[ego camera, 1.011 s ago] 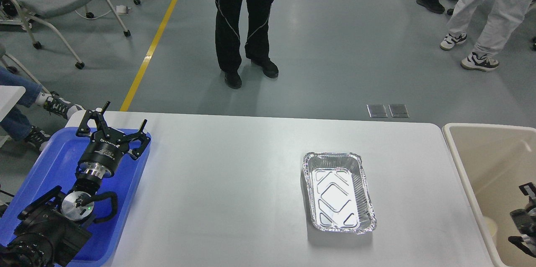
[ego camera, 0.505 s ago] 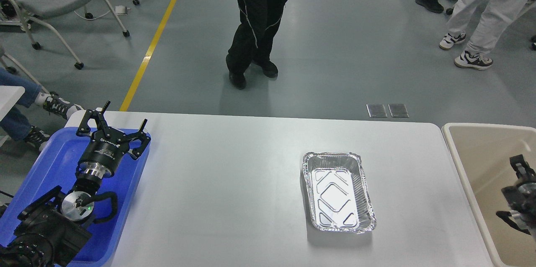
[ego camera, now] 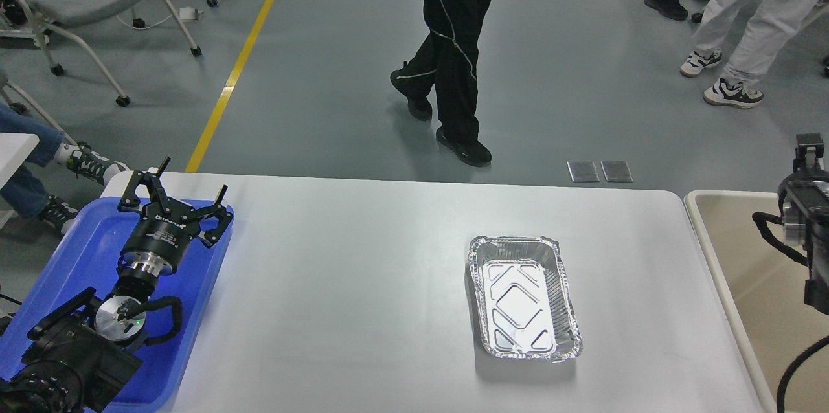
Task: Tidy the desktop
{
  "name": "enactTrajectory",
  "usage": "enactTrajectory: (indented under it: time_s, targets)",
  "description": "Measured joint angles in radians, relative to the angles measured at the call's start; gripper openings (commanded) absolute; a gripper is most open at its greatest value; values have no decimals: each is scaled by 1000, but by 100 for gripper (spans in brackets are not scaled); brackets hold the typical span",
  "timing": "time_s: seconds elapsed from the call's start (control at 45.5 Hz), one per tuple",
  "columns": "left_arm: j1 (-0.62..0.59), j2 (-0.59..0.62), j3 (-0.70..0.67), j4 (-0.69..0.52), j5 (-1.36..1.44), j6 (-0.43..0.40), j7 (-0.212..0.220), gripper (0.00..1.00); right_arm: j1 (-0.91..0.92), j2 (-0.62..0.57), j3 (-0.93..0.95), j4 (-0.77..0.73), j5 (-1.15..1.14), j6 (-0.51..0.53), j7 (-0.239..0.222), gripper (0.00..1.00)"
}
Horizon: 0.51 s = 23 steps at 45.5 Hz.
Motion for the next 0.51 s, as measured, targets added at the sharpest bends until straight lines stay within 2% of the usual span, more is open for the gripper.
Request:
enactTrajectory:
  time_s: [0.308, 0.505]
  targets:
    - [0, 0, 0, 0, 0, 0, 0, 100, 50, -169, 288, 386, -19, 5, 2, 100]
    - [0, 0, 0, 0, 0, 0, 0, 100, 0, -212, 482, 591, -86, 11, 22, 100]
